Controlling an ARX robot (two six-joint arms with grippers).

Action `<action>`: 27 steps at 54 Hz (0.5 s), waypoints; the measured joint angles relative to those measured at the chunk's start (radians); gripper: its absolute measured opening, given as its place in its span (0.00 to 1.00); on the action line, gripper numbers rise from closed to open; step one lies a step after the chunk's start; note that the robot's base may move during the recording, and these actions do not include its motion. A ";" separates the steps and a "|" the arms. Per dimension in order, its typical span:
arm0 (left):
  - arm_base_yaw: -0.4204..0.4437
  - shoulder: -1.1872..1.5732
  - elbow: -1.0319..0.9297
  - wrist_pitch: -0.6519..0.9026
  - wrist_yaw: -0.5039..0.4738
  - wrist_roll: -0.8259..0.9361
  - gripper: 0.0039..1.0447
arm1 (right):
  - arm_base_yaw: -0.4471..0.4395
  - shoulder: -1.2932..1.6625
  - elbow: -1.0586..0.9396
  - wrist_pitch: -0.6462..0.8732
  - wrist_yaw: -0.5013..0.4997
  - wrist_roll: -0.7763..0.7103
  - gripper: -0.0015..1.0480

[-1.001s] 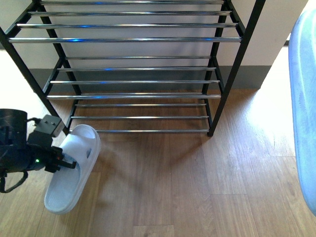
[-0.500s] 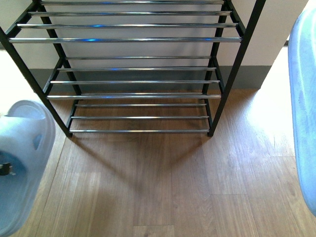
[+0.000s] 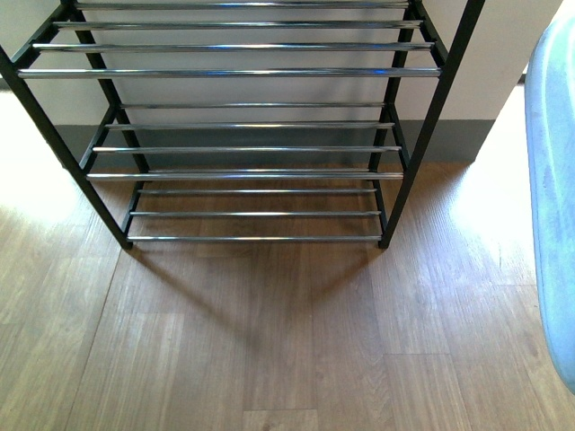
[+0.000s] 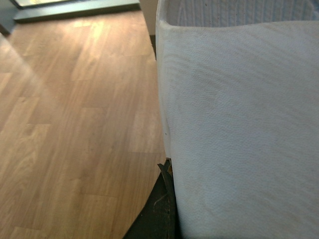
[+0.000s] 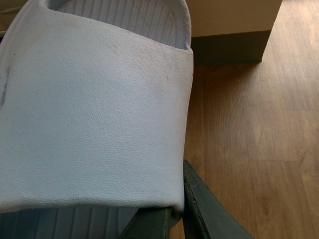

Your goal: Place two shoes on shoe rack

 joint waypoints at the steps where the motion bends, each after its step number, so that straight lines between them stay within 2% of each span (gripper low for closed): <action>1: -0.001 -0.026 0.000 -0.015 -0.002 -0.004 0.02 | 0.000 0.000 0.000 0.000 0.000 0.000 0.02; 27: -0.008 -0.071 0.002 -0.030 -0.002 -0.023 0.02 | 0.000 0.000 0.000 0.000 0.000 0.000 0.02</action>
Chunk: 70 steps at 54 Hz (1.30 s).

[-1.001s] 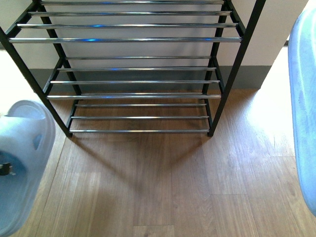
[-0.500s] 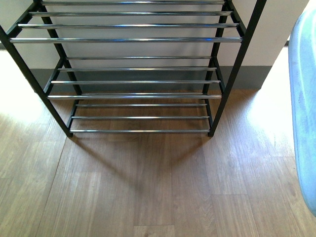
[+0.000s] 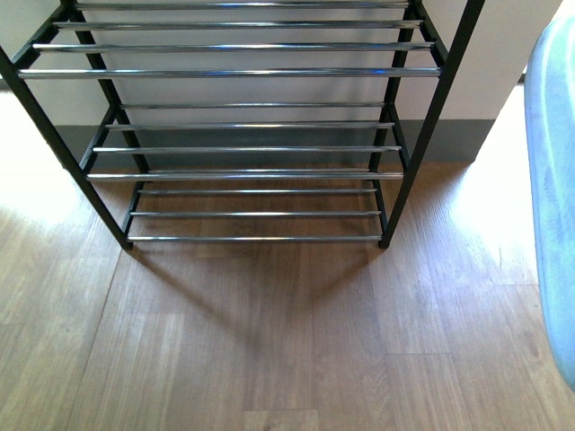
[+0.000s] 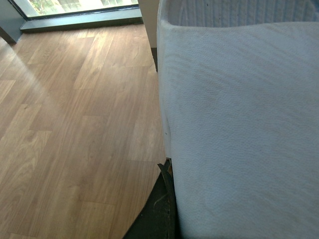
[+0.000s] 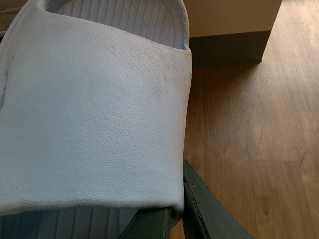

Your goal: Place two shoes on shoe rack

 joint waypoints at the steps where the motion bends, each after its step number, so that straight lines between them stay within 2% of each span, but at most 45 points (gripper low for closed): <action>1: 0.000 0.000 0.000 0.000 0.001 0.000 0.02 | 0.000 0.000 0.000 0.000 0.000 0.000 0.02; 70: -0.002 -0.003 0.000 -0.002 -0.005 -0.003 0.02 | 0.002 -0.002 -0.003 0.000 -0.001 0.000 0.02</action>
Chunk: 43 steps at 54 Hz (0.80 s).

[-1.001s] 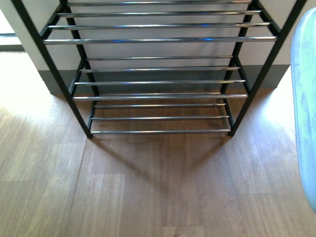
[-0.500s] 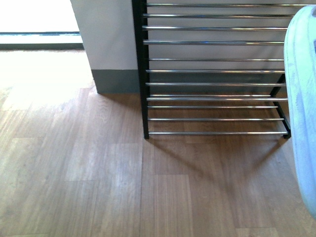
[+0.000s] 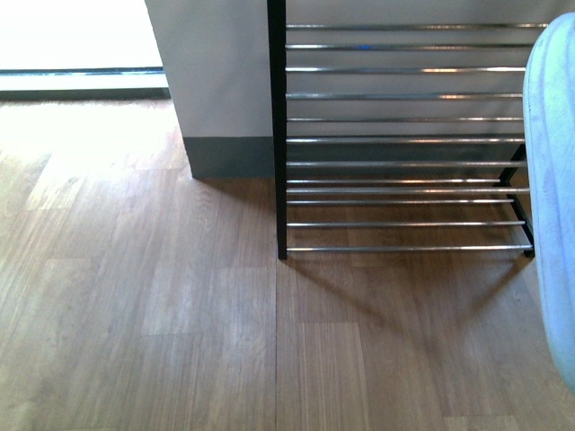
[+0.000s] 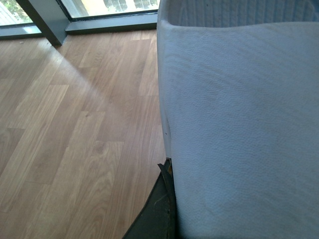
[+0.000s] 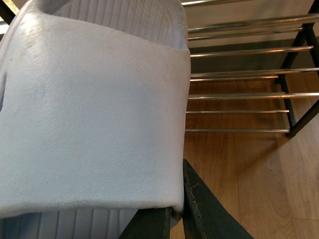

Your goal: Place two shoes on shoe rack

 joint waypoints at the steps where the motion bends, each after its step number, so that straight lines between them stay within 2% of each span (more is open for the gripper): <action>1: 0.000 0.000 0.000 0.000 0.000 0.000 0.02 | 0.000 0.000 0.000 0.000 0.000 0.000 0.02; 43: 0.000 0.000 0.000 0.000 0.001 0.000 0.02 | 0.000 0.000 0.000 0.000 -0.001 0.000 0.02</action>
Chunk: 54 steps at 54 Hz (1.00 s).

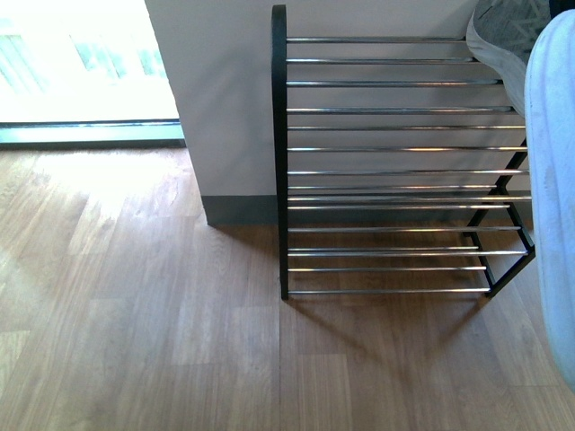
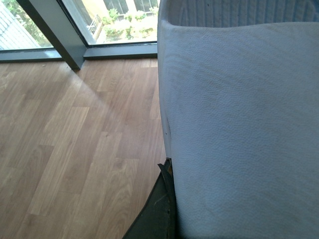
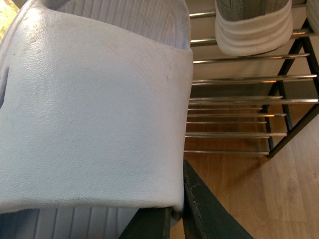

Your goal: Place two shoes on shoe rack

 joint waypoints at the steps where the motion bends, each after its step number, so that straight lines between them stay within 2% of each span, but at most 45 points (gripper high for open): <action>1: 0.000 0.000 0.000 0.000 0.000 0.000 0.02 | 0.000 0.000 0.000 0.000 0.000 0.000 0.02; 4: 0.000 0.000 0.000 0.000 0.000 0.000 0.02 | 0.000 0.000 0.000 0.000 0.001 0.000 0.02; 12: 0.000 0.000 0.000 0.000 0.000 0.000 0.02 | 0.065 0.085 -0.046 0.382 0.104 0.005 0.02; 17: 0.000 0.000 0.000 0.000 0.000 0.000 0.02 | 0.109 0.085 0.004 0.372 0.112 0.009 0.02; 30: 0.000 0.000 0.000 0.000 0.000 0.000 0.02 | 0.221 0.188 0.286 0.135 0.181 0.002 0.02; 34: 0.000 0.000 0.000 0.000 0.001 0.000 0.02 | 0.235 0.242 0.365 0.078 0.192 -0.006 0.02; 39: 0.000 0.000 0.000 0.000 0.001 0.000 0.02 | 0.251 0.383 0.558 -0.043 0.232 -0.026 0.02; 54: 0.000 0.000 0.000 0.000 0.000 0.000 0.02 | 0.261 0.783 1.073 -0.343 0.400 -0.163 0.02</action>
